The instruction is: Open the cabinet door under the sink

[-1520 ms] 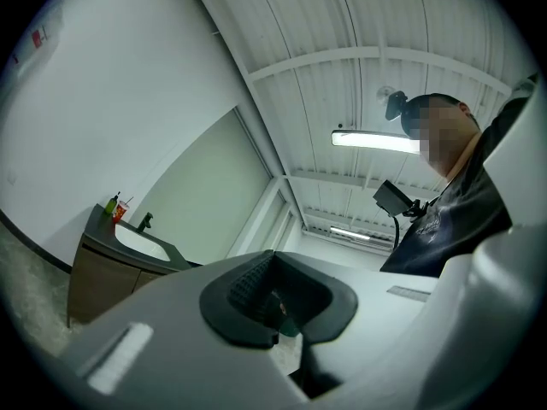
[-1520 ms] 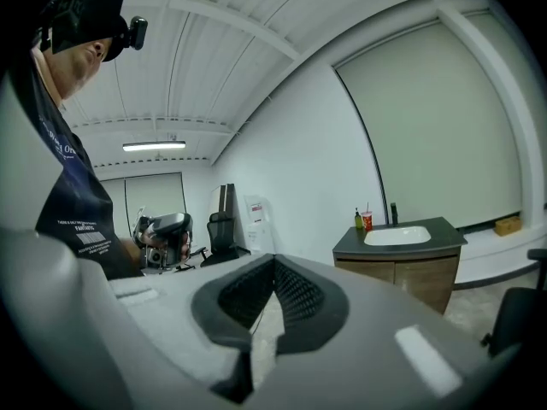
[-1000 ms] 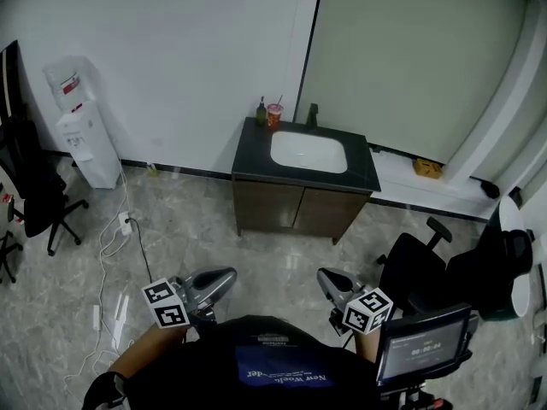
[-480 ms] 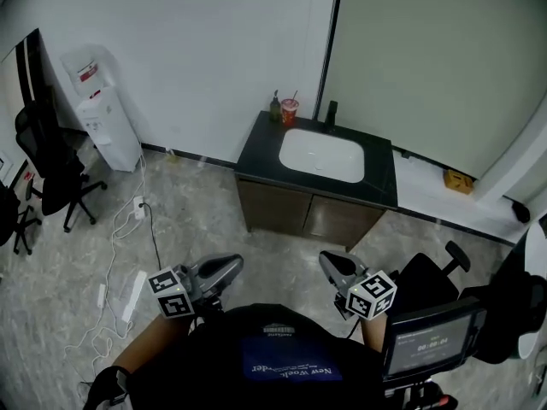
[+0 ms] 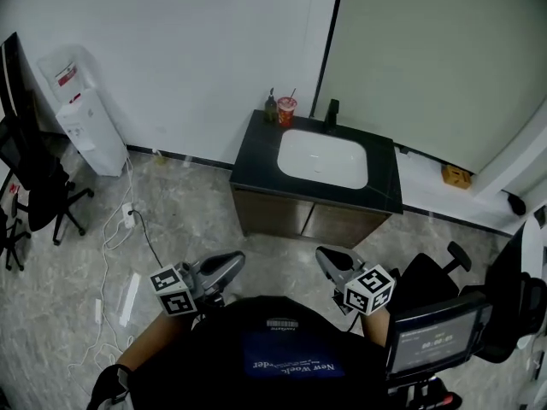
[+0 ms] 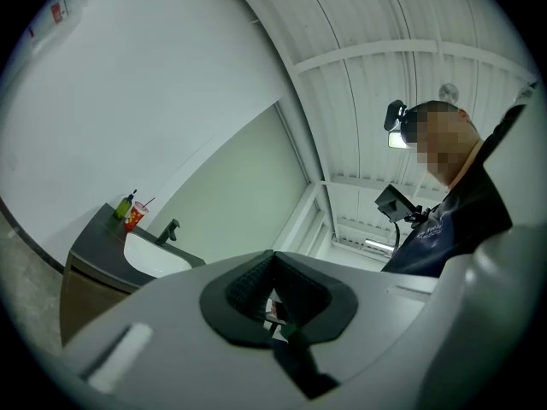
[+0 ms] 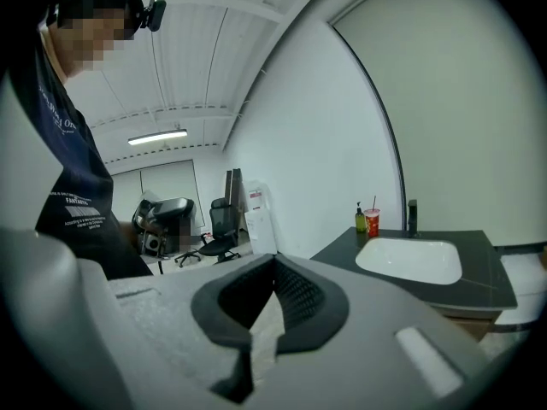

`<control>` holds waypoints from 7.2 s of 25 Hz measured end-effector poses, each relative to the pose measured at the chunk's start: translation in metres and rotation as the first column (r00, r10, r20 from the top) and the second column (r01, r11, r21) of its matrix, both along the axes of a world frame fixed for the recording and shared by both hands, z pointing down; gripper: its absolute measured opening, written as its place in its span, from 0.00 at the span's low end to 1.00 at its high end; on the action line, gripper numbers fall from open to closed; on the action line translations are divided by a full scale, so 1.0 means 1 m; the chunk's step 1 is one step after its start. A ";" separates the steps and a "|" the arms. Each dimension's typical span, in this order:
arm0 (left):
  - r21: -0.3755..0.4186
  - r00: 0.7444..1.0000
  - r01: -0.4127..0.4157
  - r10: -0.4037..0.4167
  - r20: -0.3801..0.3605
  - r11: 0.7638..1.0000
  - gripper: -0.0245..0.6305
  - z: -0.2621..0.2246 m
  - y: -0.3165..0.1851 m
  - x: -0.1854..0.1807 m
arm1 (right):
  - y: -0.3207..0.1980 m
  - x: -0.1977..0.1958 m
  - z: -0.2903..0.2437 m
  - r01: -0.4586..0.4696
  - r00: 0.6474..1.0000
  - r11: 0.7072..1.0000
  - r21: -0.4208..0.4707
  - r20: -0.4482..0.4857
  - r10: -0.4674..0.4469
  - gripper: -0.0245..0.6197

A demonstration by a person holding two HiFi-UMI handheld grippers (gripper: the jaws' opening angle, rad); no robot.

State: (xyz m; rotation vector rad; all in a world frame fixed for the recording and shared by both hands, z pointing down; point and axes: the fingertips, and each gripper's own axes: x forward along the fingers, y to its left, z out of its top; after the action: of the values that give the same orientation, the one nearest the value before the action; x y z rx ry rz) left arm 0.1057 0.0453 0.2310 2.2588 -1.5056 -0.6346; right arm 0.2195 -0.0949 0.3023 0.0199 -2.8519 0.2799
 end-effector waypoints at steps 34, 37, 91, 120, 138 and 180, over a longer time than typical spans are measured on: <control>-0.244 0.962 0.270 -0.271 0.033 0.931 0.04 0.117 -0.244 -0.144 | -0.187 -0.200 0.142 0.470 0.860 0.882 0.046 -0.249 -0.445 0.04; -0.271 0.956 0.287 -0.295 0.014 0.919 0.04 0.149 -0.246 -0.148 | -0.170 -0.215 0.175 0.517 0.834 0.852 0.080 -0.273 -0.480 0.04; -0.281 0.981 0.104 -0.144 -0.127 0.954 0.04 0.384 -0.142 -0.136 | -0.166 -0.304 0.428 0.427 0.800 0.312 0.849 -0.515 0.308 0.69; -0.239 0.965 0.117 -0.167 -0.204 0.964 0.04 0.331 -0.128 -0.141 | -0.120 -0.277 0.399 0.109 0.686 0.991 -0.077 -0.716 -0.131 0.42; -0.268 0.997 0.037 -0.053 -0.053 0.963 0.04 0.259 -0.058 -0.216 | -0.133 -0.252 0.480 0.342 0.248 0.939 0.034 -0.967 -0.056 0.25; -0.319 0.882 -0.456 0.471 -0.034 0.831 0.04 0.260 -0.157 -0.413 | -0.060 -0.240 0.486 -0.189 0.149 0.979 0.076 -0.983 0.106 0.18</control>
State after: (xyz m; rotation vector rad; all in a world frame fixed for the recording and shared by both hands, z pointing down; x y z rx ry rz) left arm -0.3077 -0.1120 0.4910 2.2625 -0.9256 -0.1766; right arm -0.0206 -0.1550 0.7887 0.3502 -1.4398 0.2514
